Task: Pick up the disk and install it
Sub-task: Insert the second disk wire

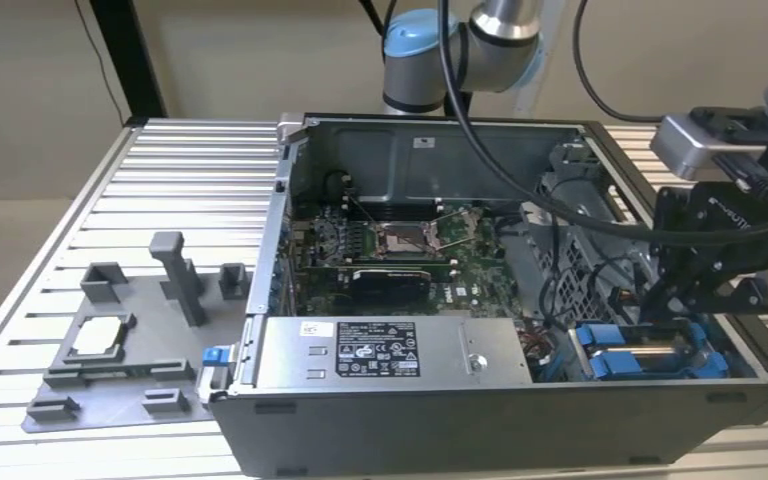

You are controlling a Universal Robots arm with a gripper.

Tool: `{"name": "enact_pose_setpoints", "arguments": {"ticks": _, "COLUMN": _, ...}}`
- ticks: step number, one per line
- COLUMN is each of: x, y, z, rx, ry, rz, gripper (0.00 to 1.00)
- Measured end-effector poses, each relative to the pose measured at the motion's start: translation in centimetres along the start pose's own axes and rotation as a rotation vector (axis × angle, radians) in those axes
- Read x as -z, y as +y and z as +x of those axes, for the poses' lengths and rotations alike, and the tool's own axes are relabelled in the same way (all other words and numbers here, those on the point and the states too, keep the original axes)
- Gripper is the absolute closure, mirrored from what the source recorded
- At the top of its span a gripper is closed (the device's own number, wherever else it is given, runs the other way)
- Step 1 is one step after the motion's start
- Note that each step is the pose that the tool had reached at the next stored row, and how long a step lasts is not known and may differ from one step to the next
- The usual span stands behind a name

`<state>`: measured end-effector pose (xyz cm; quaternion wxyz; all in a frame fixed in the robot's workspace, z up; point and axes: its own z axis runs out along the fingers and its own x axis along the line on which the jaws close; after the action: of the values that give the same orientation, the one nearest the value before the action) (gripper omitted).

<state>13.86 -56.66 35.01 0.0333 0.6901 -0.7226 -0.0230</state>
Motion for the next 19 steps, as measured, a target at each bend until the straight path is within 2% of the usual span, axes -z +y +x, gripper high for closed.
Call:
{"name": "enact_pose_setpoints", "arguments": {"ticks": 12, "x": -0.62, "y": -0.06, "z": 0.1, "rx": -0.006, "ry": -0.0007, "rz": -0.0001, "gripper": 1.0}}
{"name": "enact_pose_setpoints", "arguments": {"ticks": 19, "x": -0.72, "y": -0.14, "z": 0.11, "rx": -0.006, "ry": -0.0009, "rz": -0.0001, "gripper": 1.0}}
